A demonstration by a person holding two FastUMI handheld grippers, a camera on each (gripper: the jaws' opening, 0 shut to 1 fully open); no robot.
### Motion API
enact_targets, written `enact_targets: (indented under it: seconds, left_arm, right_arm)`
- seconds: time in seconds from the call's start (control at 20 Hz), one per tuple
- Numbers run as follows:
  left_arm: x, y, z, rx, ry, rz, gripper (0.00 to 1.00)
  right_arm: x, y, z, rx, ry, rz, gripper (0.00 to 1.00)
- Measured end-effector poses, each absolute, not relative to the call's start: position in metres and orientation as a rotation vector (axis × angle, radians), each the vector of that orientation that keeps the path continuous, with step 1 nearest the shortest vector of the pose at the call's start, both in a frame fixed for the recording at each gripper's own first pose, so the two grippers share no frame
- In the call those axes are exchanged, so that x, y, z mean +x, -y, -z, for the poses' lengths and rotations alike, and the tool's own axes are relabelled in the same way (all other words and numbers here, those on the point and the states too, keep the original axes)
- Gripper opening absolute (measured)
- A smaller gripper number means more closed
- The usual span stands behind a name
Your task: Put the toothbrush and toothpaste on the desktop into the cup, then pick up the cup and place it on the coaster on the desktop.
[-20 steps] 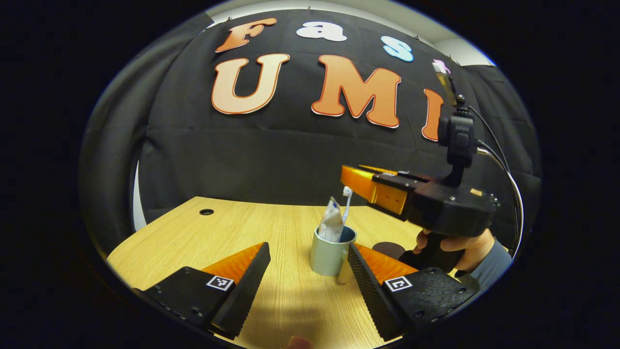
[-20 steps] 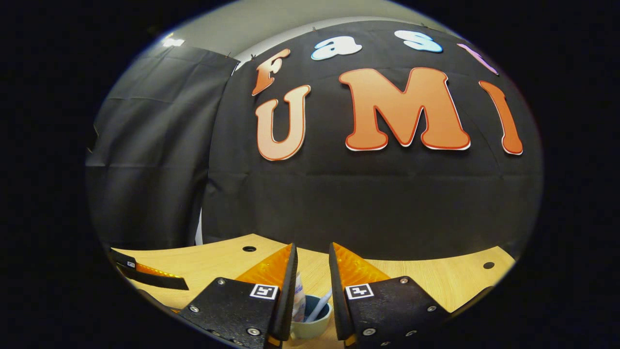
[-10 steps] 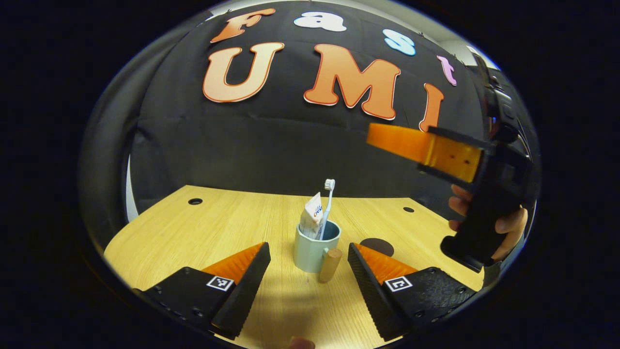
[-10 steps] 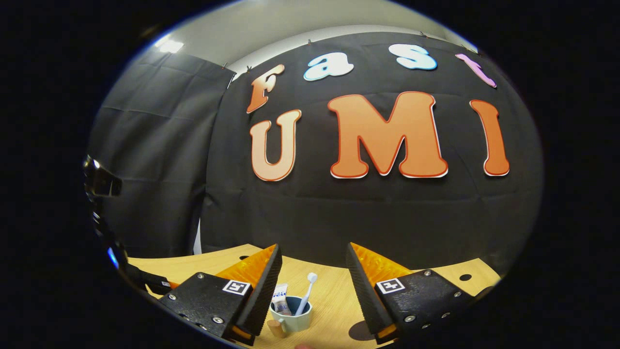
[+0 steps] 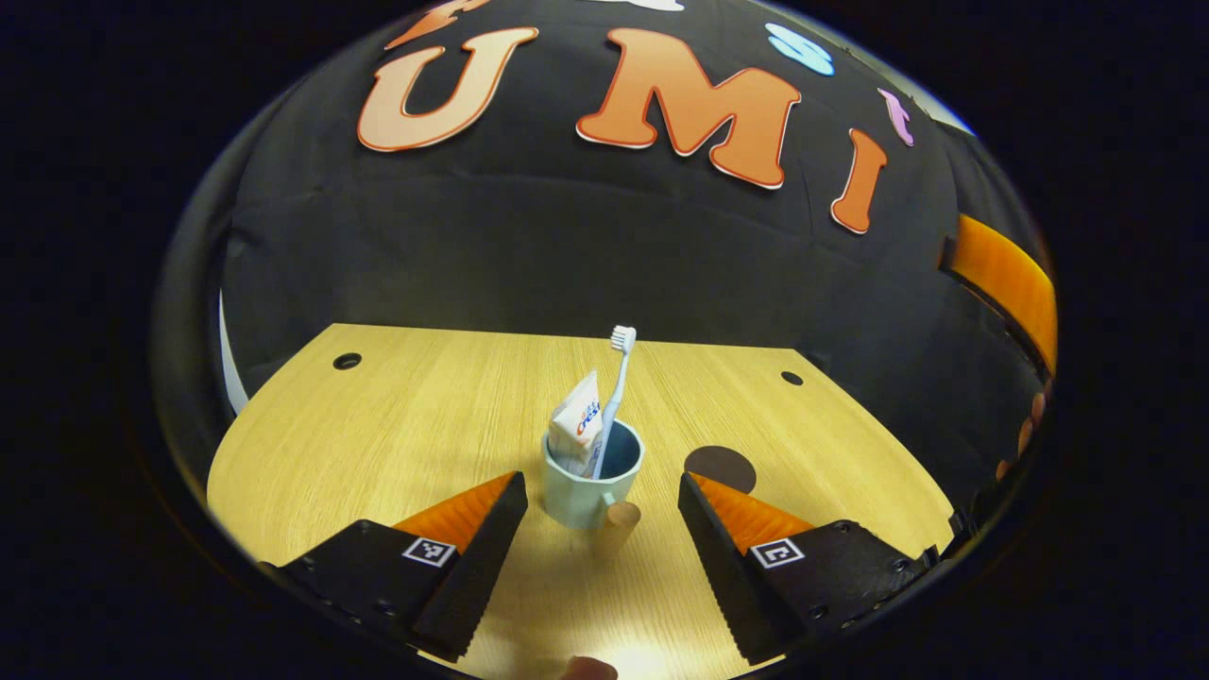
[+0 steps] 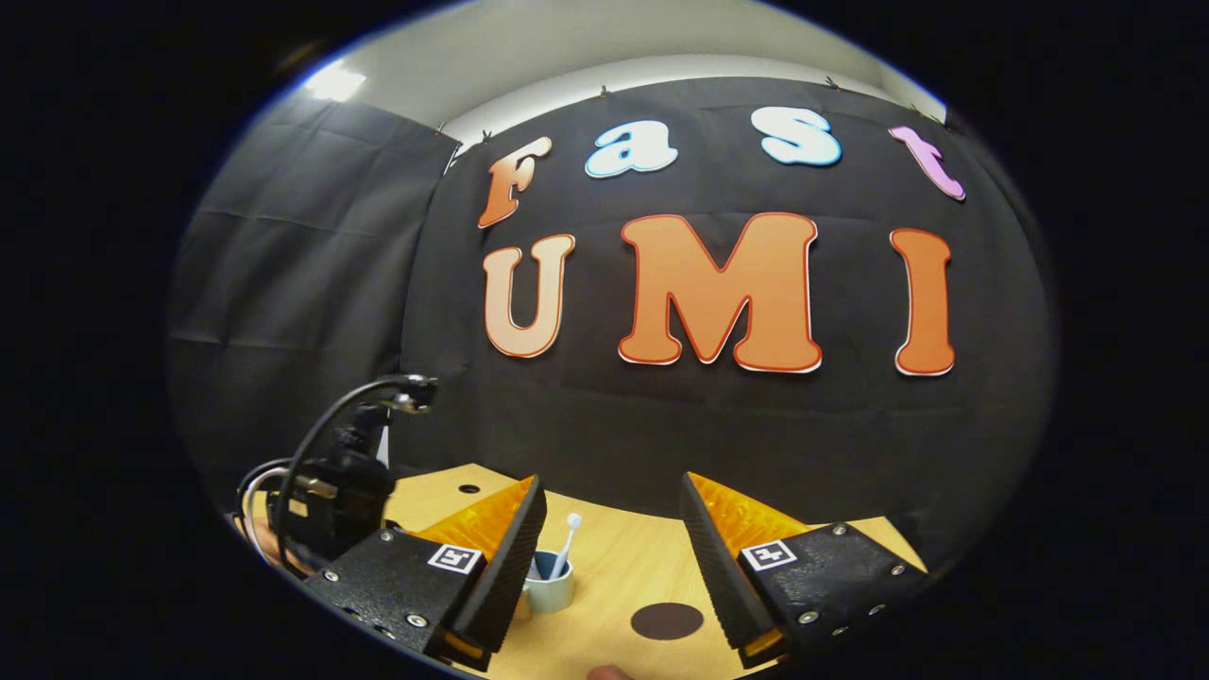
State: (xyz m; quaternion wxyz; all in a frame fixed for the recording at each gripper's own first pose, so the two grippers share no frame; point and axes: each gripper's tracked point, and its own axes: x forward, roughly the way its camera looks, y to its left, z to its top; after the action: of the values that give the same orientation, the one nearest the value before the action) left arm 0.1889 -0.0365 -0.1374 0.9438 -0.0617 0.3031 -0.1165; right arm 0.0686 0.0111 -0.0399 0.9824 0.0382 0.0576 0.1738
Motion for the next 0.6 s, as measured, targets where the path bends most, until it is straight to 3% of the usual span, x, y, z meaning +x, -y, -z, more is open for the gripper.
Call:
enact_targets:
  seconds: [0.35, 0.4, 0.6]
  left_arm:
    - [0.197, 0.041, 0.190, -0.104, -0.850, 0.175, 0.96]
    - [0.196, 0.040, 0.194, -0.111, -0.880, 0.165, 0.97]
    - [0.199, 0.035, 0.209, -0.148, -0.996, 0.110, 0.96]
  right_arm:
    - [0.031, 0.012, 0.025, 0.038, -0.079, -0.339, 0.88]
    - [0.028, 0.017, 0.023, 0.045, -0.068, -0.325, 0.85]
    - [0.022, 0.026, 0.020, 0.000, -0.043, -0.306, 0.90]
